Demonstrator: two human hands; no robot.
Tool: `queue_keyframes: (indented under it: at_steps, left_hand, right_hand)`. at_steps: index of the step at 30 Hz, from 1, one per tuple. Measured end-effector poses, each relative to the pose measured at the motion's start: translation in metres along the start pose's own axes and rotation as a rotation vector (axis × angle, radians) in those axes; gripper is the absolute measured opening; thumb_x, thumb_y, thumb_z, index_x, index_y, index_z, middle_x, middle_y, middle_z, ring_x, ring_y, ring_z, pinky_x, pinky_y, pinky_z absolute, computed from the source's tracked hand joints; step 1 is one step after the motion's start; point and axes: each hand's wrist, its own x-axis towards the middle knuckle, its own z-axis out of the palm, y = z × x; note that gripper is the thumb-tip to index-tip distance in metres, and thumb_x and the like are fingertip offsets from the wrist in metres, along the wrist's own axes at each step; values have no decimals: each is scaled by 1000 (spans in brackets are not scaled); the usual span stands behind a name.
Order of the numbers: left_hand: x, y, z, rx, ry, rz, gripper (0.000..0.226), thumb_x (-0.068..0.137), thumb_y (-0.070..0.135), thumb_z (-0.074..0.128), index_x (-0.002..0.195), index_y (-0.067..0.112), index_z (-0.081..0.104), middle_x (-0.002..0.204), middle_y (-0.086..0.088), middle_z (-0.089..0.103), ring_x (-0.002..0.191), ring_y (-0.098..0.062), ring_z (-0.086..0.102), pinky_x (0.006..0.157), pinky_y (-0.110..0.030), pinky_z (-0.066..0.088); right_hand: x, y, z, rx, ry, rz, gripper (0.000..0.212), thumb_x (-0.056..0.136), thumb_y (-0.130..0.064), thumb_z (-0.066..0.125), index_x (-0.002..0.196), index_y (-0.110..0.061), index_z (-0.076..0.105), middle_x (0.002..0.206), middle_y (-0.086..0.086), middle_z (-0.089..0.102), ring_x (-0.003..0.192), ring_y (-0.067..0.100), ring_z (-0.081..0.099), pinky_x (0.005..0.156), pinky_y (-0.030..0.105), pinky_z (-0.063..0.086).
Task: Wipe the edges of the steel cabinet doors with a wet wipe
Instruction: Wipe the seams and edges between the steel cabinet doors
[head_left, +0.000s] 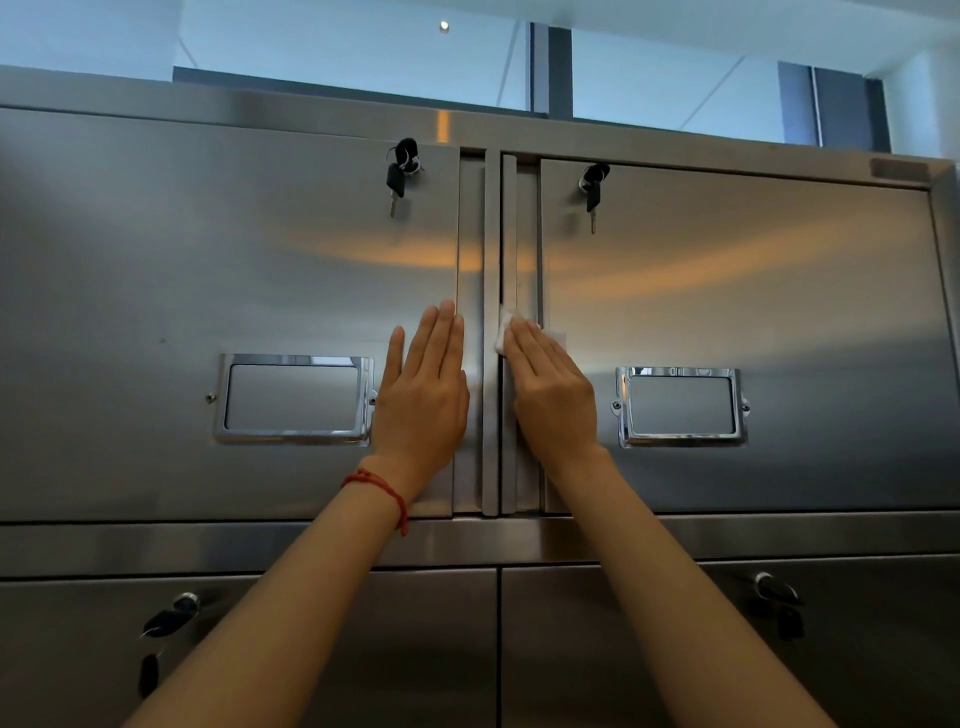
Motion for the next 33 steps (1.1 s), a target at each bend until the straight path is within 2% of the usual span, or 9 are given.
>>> queue_keyframes:
  at_steps: [12,22,28,33]
  left_hand:
    - [0,1,-2,-4,24,12,54,90,7,54,139,-5,33,147,-22,29,136,-36,26,111,-53,21]
    - [0,0,-2,-11,26,12,54,89,6,54,138,-4,33,147,-22,30,136,-36,27,111,-54,24]
    - [0,0,-2,9,17,13,54,90,8,53,139,-4,32,148,-21,28,137,-35,25,112,-51,19]
    - [-1,-1,-1,11,3,12,54,92,10,50,141,-2,29,149,-20,24,139,-33,21,113,-50,17]
  right_hand:
    - [-6,13,-1,-81,-43,-178,40,69,5,77,107,11,64,110,27,63,103,35,62,86,43,53]
    - [5,27,-11,-90,-82,-310,46,63,4,82,106,8,66,109,24,65,101,33,64,87,40,51]
    - [4,41,-15,-83,-115,-461,42,68,2,79,107,7,66,110,23,64,103,33,63,88,42,50]
    - [14,47,-15,-61,-110,-487,41,68,7,77,107,7,66,111,23,64,103,34,63,87,43,52]
